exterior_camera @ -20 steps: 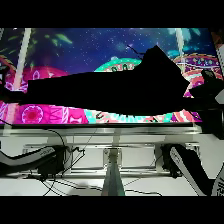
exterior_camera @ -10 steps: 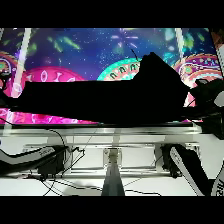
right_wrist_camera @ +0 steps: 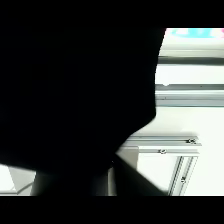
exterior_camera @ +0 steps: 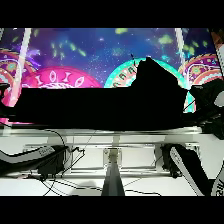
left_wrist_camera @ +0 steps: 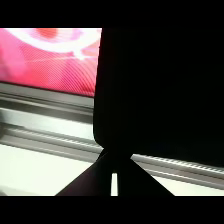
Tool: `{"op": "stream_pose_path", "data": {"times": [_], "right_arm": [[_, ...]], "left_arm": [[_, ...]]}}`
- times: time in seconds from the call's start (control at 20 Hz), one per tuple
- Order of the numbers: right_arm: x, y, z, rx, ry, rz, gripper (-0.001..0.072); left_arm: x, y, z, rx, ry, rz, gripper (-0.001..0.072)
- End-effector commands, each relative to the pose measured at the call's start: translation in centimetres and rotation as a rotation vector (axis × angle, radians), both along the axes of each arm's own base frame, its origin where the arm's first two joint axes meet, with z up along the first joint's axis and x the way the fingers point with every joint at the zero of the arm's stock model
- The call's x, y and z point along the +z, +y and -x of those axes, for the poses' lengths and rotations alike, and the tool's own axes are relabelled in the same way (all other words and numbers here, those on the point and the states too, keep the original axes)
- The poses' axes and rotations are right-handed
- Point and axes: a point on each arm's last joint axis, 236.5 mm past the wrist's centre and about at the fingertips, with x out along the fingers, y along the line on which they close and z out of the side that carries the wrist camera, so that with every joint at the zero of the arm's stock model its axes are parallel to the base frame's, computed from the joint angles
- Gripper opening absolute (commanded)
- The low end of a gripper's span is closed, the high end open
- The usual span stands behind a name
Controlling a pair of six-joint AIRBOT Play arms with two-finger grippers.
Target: Fold the clothes and pants, and hang the long-sleeved shirts on hangers.
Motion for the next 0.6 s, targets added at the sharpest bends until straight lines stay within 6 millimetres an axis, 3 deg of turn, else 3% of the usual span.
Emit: {"op": "stream_pose_path", "data": {"times": [0.0,0.05,0.1,0.25,0.35,0.45,0.55], "right_arm": [[-0.1,0.0,-1.9,0.011,-0.079,0.0,0.0529],[-0.1,-0.1,-2.9,0.013,-0.122,0.005,0.0582],[0.0,-0.6,-4.5,0.016,-0.19,0.024,0.0582],[1.1,-2.8,-11.4,0.02,-0.461,0.117,0.058],[1.7,-3.0,-16.1,-0.046,-0.63,0.099,0.0579],[0.9,-1.5,-19.1,-0.102,-0.676,0.0,0.058],[-0.4,1.5,-21.7,-0.096,-0.653,-0.113,0.0576]], "left_arm": [[-0.8,-1.2,-0.4,0.043,-0.044,0.061,0.0321],[-1.1,-2.3,-1.1,0.064,-0.077,0.105,0.0586],[-1.3,-3.4,-1.8,0.085,-0.11,0.147,0.0662],[-1.3,-4.9,-3.1,0.115,-0.158,0.193,0.0661],[-0.7,-5.3,-4.6,0.142,-0.188,0.173,0.0661],[0.6,-6.6,-7.4,0.106,-0.24,0.172,0.066],[2.2,-8.7,-10.8,0.042,-0.299,0.175,0.0646]]}}
